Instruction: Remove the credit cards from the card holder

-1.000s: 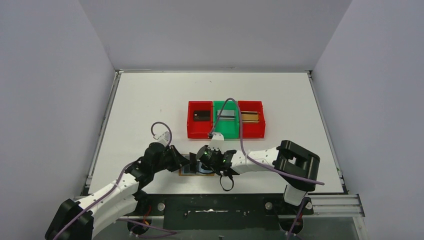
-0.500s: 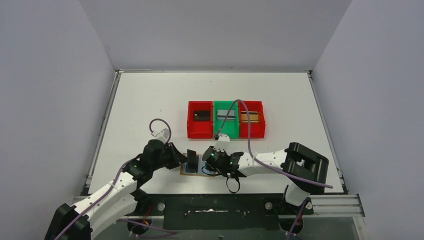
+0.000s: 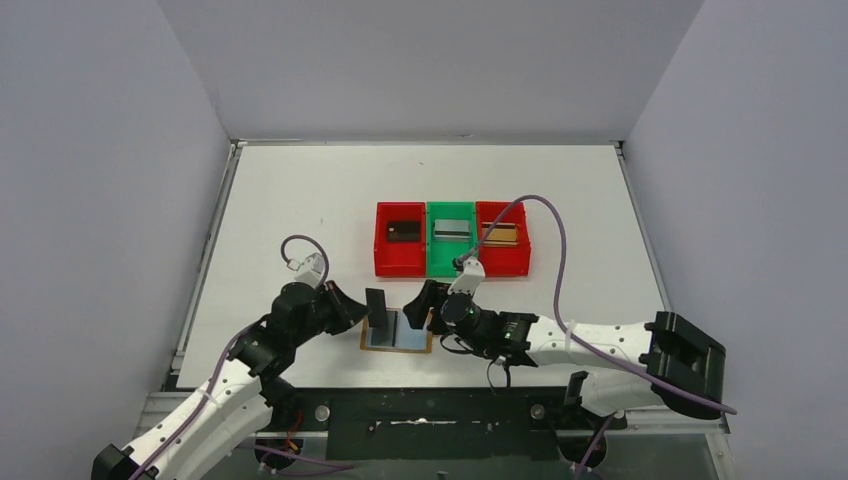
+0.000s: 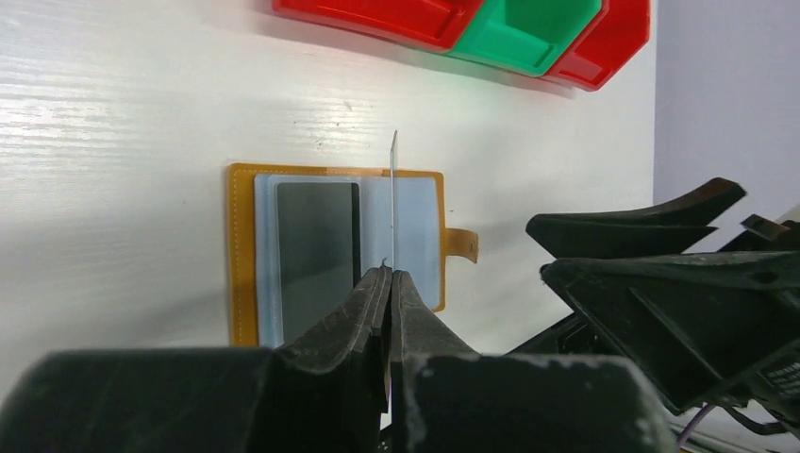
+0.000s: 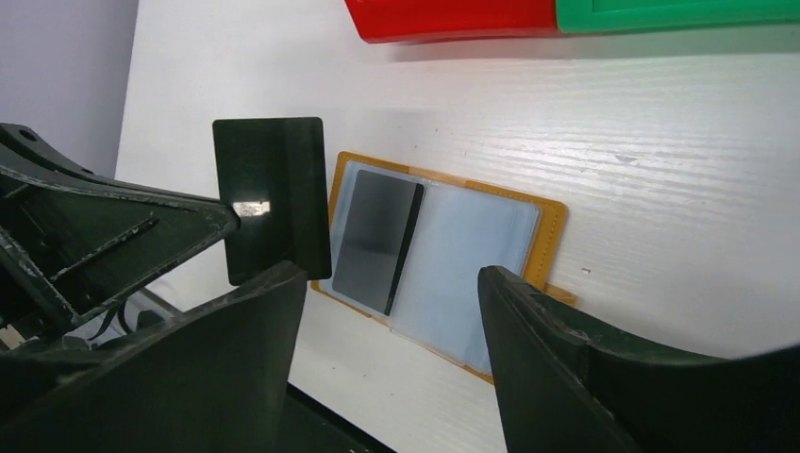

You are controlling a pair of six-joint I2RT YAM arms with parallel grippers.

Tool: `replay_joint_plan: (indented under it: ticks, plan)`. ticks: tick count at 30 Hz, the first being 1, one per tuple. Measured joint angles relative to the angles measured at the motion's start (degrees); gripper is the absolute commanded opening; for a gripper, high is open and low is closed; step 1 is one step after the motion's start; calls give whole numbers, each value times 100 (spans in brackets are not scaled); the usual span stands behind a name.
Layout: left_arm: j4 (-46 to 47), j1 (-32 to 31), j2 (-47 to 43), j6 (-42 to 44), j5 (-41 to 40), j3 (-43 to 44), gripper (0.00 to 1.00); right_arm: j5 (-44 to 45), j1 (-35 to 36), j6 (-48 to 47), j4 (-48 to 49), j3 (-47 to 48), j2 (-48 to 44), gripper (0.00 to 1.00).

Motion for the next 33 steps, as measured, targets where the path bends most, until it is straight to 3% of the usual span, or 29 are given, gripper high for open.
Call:
replay_joint_plan:
  ticks: [5,12,17,22,33]
  plan:
    - [24,4,-273,-61,70,-2,0,-151,-28,-2,977,-697,-122,76]
    - [494,4,-813,-391,557,-378,0,-647,-138,-46,3624,-2120,83,76]
    - [778,4,-1071,-632,811,-599,0,-1375,-291,-175,4496,-1939,308,71]
    - [1145,4,-1132,-868,1036,-767,0,-2033,-431,-221,5119,-1523,634,56]
    - [1567,31,-1095,-1019,1373,-785,0,-3106,-927,380,6476,-1513,1652,40]
